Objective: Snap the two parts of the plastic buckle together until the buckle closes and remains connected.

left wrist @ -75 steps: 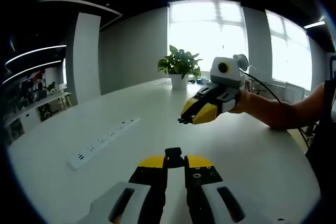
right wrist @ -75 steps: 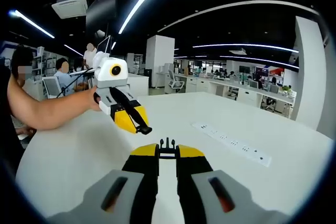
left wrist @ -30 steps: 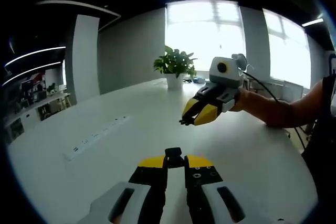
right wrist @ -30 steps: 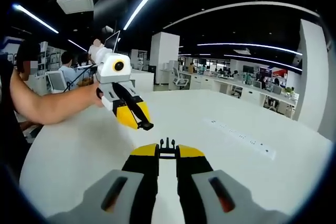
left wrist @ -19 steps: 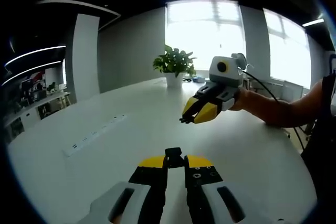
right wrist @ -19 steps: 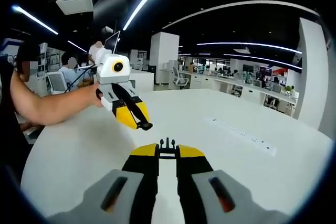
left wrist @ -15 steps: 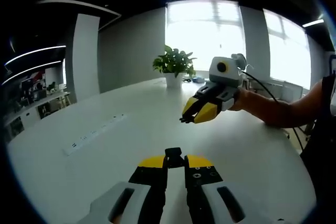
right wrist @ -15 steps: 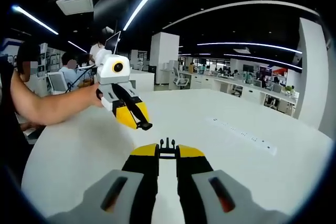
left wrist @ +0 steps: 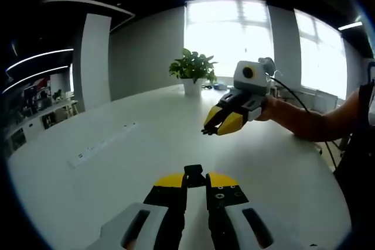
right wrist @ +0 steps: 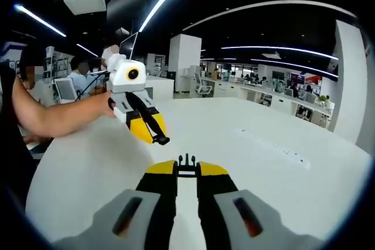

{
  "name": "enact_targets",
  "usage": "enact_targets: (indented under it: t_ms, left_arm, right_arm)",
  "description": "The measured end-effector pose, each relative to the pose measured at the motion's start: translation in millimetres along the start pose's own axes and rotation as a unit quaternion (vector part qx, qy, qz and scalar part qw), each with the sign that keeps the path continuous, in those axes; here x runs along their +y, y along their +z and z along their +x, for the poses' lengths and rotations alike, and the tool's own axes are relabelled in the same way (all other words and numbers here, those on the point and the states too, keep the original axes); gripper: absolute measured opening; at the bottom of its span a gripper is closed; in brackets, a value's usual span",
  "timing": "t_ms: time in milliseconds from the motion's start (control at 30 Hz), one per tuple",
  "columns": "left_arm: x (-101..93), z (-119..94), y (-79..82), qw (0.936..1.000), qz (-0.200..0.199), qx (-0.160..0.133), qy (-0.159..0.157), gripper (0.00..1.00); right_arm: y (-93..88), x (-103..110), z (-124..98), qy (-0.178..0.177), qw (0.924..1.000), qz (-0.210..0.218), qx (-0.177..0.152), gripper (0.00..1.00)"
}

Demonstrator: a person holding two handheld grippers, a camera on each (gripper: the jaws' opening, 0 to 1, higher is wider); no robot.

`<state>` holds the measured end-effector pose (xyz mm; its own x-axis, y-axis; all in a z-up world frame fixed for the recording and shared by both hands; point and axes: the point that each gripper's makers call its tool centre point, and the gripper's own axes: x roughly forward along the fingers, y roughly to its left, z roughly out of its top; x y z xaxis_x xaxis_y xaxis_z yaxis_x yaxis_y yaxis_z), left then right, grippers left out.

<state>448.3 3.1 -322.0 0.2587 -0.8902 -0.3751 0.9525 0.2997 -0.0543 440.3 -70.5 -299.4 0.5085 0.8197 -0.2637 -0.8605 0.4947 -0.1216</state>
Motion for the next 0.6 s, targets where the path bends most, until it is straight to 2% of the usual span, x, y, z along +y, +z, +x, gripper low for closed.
enact_targets:
  t_ms: [233, 600]
  left_arm:
    - [-8.2, -0.8, -10.9, 0.9999, -0.003, 0.011, -0.004, 0.11]
    - [-15.3, -2.5, -14.4, 0.9999, -0.002, 0.012, -0.008, 0.11]
  right_arm:
    - [-5.2, 7.4, -1.8, 0.004, 1.0, -0.002, 0.008, 0.1]
    - [-5.5, 18.1, -8.3, 0.004, 0.9999, -0.009, 0.006, 0.1]
